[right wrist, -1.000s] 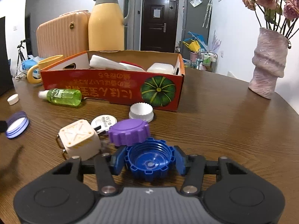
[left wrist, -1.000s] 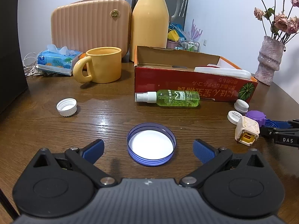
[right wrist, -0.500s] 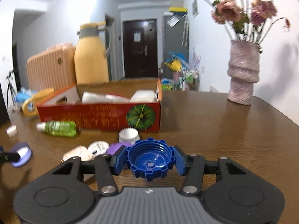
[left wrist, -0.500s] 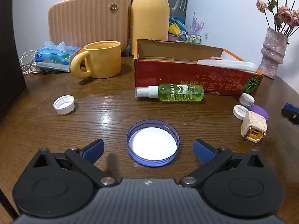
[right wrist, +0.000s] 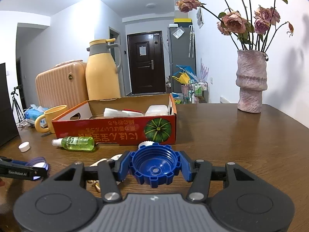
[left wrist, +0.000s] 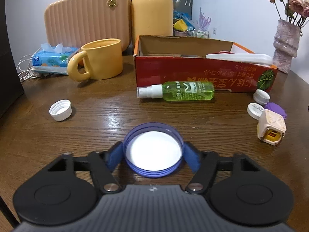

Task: Organize rigid objects
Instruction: 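Grasp the blue-rimmed white lid with the left gripper while the right grasps the blue threaded cap, then carry the blue-rimmed lid and blue cap over the cardboard box with both grippers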

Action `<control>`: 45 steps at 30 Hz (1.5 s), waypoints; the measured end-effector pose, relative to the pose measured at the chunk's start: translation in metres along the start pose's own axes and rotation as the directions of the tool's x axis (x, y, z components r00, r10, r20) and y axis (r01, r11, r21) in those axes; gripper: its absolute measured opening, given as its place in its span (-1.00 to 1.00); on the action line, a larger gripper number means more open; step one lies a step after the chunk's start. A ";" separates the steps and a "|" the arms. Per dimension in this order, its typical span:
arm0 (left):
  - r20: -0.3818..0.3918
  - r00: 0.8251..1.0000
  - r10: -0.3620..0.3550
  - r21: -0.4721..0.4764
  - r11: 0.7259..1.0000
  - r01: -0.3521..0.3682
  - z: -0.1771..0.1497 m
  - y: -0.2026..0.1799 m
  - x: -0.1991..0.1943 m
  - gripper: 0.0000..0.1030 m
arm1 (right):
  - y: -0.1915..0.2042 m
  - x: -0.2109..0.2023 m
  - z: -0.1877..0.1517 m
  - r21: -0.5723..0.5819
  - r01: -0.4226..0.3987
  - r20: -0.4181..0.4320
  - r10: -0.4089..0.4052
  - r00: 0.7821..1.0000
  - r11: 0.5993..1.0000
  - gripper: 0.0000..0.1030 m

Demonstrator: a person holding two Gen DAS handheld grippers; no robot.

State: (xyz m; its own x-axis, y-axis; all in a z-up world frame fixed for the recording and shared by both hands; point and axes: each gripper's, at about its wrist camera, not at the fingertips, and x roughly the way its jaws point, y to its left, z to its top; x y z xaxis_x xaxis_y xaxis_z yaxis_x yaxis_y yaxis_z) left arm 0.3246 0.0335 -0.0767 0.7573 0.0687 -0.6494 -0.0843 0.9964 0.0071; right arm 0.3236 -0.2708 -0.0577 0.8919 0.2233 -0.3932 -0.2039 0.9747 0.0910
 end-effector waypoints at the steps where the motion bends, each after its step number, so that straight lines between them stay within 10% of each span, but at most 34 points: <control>1: 0.002 1.000 -0.002 0.001 1.000 0.002 0.000 0.000 -0.001 0.31 | 0.001 -0.001 -0.001 0.000 0.000 0.000 0.000 1.000 1.000 0.02; 45: 0.250 0.962 -0.106 0.028 0.994 0.102 0.012 -0.030 -0.088 0.30 | 0.041 -0.027 0.011 0.015 -0.053 0.082 0.052 0.995 0.998 0.02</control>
State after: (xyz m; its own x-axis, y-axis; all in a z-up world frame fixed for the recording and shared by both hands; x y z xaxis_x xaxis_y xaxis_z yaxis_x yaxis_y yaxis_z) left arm 0.2688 -0.0013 -0.0105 0.8997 -0.0271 -0.4357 0.0117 0.9992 -0.0379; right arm 0.2954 -0.2374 -0.0338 0.9104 0.2725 -0.3113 -0.2449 0.9614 0.1251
